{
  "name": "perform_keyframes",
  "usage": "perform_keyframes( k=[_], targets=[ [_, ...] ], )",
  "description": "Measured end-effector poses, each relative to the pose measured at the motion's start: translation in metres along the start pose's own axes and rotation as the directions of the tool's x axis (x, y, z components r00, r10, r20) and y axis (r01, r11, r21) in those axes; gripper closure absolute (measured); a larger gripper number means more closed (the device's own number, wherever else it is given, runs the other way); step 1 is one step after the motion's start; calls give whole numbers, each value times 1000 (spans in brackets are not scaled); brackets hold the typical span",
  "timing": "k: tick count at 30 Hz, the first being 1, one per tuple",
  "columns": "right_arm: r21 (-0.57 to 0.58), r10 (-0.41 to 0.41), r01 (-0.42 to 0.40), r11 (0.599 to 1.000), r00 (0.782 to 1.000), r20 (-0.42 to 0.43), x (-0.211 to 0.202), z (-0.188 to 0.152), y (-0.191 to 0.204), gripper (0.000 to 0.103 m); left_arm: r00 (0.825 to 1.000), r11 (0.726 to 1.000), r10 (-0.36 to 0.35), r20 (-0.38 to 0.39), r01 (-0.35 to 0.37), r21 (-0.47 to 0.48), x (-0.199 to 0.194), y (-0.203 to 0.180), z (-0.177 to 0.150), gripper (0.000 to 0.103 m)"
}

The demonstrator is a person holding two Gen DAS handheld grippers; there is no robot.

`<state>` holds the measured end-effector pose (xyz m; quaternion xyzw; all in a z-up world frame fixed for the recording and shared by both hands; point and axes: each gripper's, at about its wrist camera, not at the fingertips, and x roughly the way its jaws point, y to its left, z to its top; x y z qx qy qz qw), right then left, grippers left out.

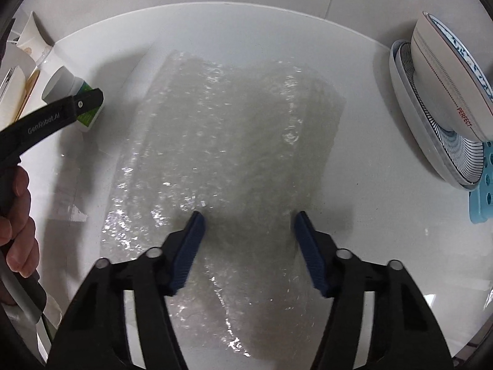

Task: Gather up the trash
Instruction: 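Grasp the white pill bottle with the left tool while the right tool grasps the bubble wrap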

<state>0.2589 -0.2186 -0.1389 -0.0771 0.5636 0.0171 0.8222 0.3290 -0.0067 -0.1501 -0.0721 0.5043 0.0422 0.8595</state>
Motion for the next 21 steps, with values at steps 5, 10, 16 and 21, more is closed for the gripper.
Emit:
perform_keyframes(
  k=[5, 10, 16, 21],
  targets=[
    [-12, 13, -13, 1000, 1000, 5, -2, 1, -2, 84, 1000, 1000, 25, -4, -25, 16, -12, -3, -8, 56],
    [-23, 56, -56, 998, 998, 25, -4, 0, -8, 90, 999, 999, 33, -2, -33, 9, -36, 3, -24, 56],
    [-20, 73, -72, 997, 995, 63, -17, -10, -21, 93, 1000, 1000, 27, -1, -27, 10, -57, 3, -45, 56],
    [-28, 75, -72, 997, 993, 94, -30, -17, -19, 94, 1000, 1000, 18, 10, -18, 14, -75, 3, -57, 56]
  ],
)
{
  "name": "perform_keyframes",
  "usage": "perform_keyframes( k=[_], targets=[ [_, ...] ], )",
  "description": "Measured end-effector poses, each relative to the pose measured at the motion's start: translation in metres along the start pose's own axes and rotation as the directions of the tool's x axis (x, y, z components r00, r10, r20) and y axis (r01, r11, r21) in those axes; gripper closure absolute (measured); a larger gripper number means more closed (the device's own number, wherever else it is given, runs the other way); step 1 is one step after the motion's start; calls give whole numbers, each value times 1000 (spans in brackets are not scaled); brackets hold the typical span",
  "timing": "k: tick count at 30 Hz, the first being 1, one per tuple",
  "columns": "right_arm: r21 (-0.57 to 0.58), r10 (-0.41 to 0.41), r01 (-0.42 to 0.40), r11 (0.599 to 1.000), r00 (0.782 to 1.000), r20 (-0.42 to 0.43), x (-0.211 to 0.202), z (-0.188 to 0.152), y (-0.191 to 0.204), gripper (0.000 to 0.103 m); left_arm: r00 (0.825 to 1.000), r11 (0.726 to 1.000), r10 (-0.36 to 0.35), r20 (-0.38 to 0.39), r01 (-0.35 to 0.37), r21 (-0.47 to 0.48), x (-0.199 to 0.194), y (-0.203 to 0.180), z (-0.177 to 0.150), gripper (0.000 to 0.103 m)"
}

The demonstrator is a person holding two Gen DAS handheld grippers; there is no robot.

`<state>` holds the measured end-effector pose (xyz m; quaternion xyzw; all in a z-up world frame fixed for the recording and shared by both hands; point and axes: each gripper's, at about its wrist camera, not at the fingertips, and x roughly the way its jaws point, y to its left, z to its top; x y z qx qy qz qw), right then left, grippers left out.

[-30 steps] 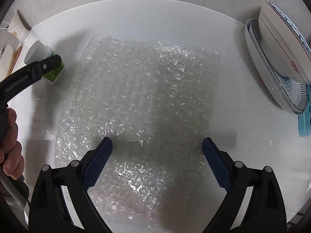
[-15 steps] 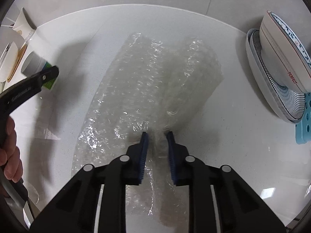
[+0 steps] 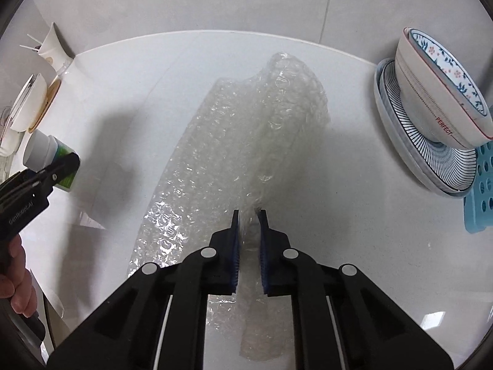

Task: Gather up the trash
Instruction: 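Grasp the white pill bottle with the left tool while the right tool grasps the bubble wrap, then lift the pill bottle and bubble wrap off the counter with both tools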

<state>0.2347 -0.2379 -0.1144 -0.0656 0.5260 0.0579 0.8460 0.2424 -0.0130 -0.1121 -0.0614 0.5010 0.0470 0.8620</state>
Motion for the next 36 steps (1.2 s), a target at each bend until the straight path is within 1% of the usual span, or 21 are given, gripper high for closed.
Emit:
perform_keyframes(
  k=[3, 10, 16, 22, 32, 36],
  targets=[
    [1, 2, -2, 1000, 1000, 11, -13, -8, 0, 94, 1000, 1000, 0, 3, 0, 2, -8, -2, -4, 56],
    [0, 7, -7, 1000, 999, 44, -36, -9, -6, 94, 1000, 1000, -6, 15, 6, 2, -28, -4, -16, 56],
    [12, 8, -9, 1000, 998, 69, -56, -18, -13, 94, 1000, 1000, -7, 22, 7, 12, -43, -5, -28, 56],
    [21, 2, -4, 1000, 996, 93, -65, -17, 5, 94, 999, 1000, -13, 33, 12, 19, -60, -4, -40, 56],
    [40, 0, -5, 999, 992, 129, -94, -43, 4, 94, 999, 999, -23, 42, 22, 36, -84, 4, -60, 56],
    [52, -1, -6, 999, 991, 137, -102, -52, 8, 94, 999, 998, -29, 45, 27, 49, -93, 1, -69, 56]
  ],
)
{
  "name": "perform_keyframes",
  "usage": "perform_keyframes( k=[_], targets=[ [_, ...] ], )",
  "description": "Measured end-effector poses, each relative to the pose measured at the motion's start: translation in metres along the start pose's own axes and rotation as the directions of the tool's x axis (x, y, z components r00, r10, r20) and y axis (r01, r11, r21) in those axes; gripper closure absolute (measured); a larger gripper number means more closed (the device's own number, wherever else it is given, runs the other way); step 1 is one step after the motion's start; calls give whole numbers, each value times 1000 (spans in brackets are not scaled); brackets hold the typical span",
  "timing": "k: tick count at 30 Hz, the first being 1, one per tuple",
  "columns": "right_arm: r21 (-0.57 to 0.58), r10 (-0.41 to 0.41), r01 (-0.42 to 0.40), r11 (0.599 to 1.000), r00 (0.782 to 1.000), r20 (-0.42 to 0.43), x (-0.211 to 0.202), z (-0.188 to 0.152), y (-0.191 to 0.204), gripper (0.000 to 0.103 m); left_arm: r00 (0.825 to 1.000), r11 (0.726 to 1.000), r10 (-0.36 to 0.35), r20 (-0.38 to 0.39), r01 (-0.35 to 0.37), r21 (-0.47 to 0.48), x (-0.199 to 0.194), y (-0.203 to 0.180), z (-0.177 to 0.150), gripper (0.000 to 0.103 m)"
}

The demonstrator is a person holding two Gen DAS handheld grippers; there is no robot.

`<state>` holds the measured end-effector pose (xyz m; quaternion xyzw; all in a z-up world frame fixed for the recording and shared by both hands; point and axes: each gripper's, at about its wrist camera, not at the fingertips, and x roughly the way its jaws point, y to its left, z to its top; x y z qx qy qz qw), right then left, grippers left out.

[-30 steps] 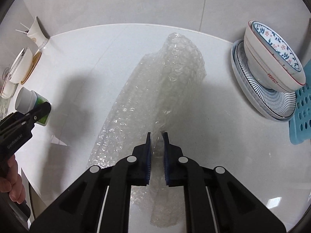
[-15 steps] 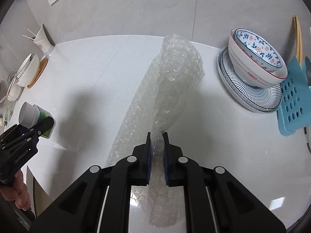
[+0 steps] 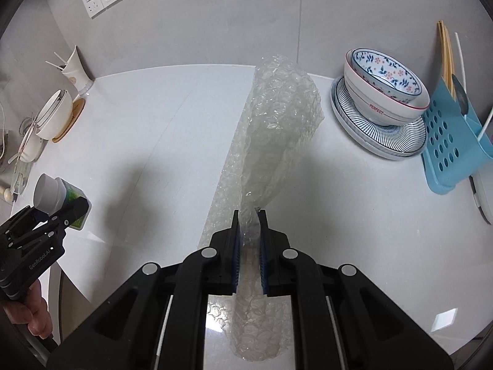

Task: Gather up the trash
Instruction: 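Lift the pill bottle and bubble wrap off the counter with both tools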

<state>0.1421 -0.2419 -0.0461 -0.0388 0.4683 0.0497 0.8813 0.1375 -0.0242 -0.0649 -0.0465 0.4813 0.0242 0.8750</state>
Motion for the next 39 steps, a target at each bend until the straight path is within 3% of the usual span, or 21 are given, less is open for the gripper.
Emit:
perform_keyframes(
  k=[39],
  targets=[
    [39, 3, -5, 999, 998, 67, -76, -105, 29, 94, 999, 997, -45, 29, 44, 56, -83, 3, -96, 56]
  ],
)
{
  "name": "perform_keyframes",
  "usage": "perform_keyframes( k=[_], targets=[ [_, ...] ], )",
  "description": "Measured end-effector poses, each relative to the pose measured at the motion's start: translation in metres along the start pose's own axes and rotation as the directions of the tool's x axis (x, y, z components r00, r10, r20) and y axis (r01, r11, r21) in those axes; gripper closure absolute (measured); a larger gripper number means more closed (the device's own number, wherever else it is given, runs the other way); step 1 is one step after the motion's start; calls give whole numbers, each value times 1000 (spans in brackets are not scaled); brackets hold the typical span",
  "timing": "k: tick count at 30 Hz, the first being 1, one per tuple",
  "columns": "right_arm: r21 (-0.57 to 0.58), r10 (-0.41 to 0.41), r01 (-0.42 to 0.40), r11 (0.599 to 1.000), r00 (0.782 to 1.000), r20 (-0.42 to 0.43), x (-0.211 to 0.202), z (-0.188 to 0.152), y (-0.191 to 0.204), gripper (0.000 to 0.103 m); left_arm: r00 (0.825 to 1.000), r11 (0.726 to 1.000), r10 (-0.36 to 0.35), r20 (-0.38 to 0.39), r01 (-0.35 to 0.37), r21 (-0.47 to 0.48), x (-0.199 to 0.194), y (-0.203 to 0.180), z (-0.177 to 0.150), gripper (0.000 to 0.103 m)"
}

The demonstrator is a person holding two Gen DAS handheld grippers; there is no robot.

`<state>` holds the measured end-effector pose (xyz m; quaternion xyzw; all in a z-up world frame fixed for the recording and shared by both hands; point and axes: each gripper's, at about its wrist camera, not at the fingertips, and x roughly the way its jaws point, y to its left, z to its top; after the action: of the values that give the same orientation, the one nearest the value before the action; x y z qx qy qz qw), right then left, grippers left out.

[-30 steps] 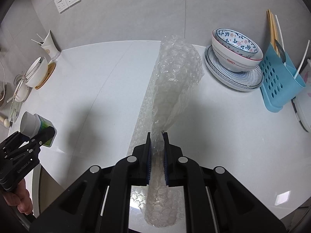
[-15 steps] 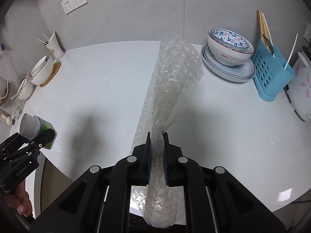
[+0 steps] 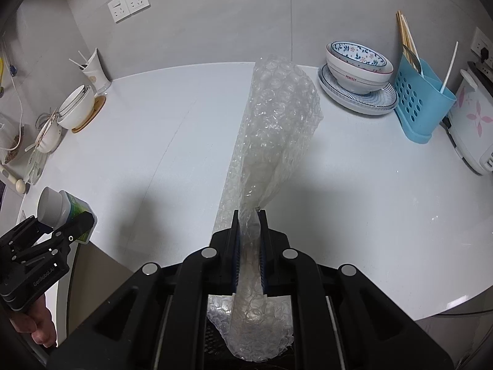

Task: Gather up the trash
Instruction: 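Lift the pill bottle and bubble wrap off the counter with both tools, then carry both held items down over the wastebasket with both tools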

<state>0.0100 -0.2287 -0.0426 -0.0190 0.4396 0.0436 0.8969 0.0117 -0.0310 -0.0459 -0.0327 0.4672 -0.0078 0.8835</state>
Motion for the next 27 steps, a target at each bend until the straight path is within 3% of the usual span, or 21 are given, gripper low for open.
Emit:
perform_keyframes(
  k=[27],
  targets=[
    [-150, 152, -152, 977, 988, -10, -33, -119, 63, 94, 998, 1000, -21, -56, 20, -17, -23, 5, -118, 57]
  ],
)
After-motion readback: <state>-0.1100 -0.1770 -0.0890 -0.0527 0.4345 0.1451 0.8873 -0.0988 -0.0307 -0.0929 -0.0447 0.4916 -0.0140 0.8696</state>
